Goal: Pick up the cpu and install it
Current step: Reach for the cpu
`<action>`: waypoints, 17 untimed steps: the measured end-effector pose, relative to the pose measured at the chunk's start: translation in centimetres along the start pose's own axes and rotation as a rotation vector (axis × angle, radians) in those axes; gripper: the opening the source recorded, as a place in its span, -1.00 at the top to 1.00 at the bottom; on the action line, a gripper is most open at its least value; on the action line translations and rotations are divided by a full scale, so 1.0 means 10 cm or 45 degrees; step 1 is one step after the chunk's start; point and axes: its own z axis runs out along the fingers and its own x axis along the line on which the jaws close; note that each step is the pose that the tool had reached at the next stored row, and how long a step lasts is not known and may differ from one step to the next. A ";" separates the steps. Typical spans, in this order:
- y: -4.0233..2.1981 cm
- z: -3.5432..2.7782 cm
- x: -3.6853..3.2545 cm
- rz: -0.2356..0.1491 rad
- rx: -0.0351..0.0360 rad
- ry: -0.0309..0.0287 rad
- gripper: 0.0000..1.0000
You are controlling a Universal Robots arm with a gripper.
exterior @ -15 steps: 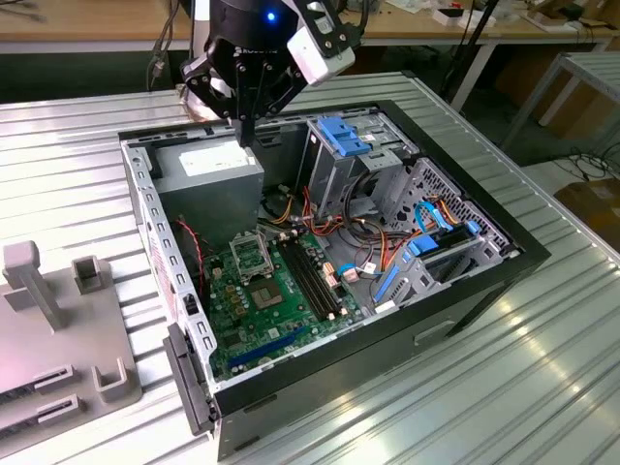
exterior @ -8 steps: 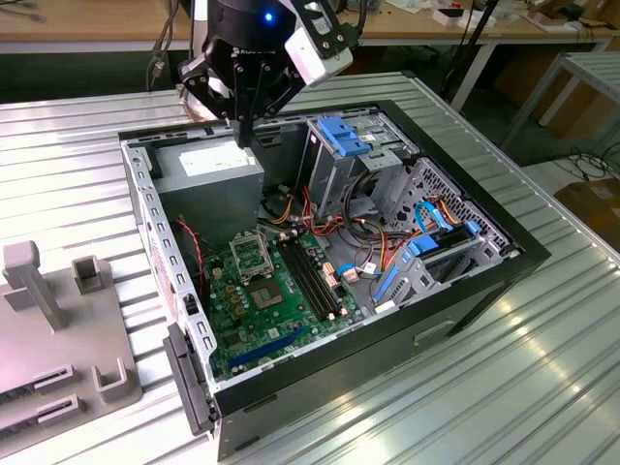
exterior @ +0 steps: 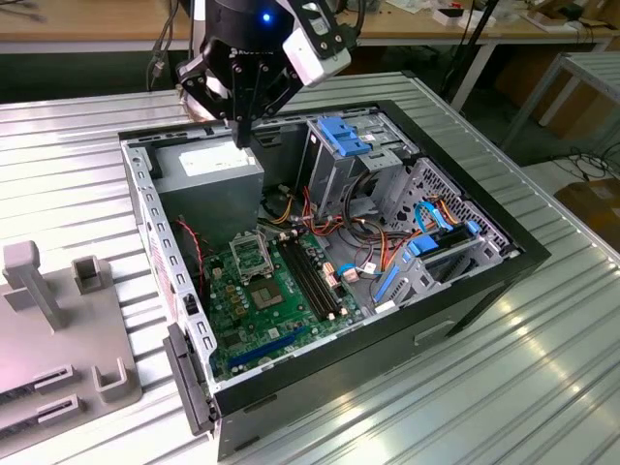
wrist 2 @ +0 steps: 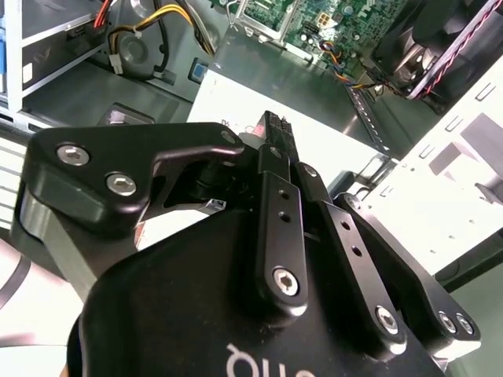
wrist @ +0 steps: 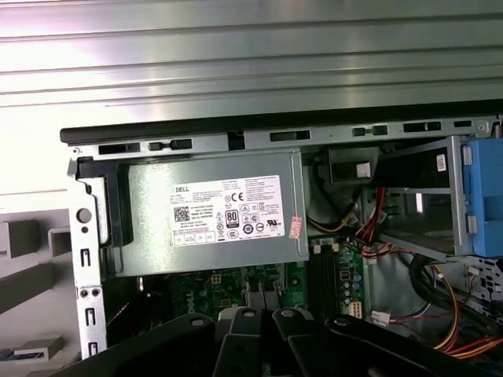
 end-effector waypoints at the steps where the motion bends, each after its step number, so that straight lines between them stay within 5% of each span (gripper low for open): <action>1: 0.000 0.001 0.002 0.000 0.0000 0.0000 0.79; 17: -0.003 0.006 0.036 0.000 -0.0001 0.0000 0.79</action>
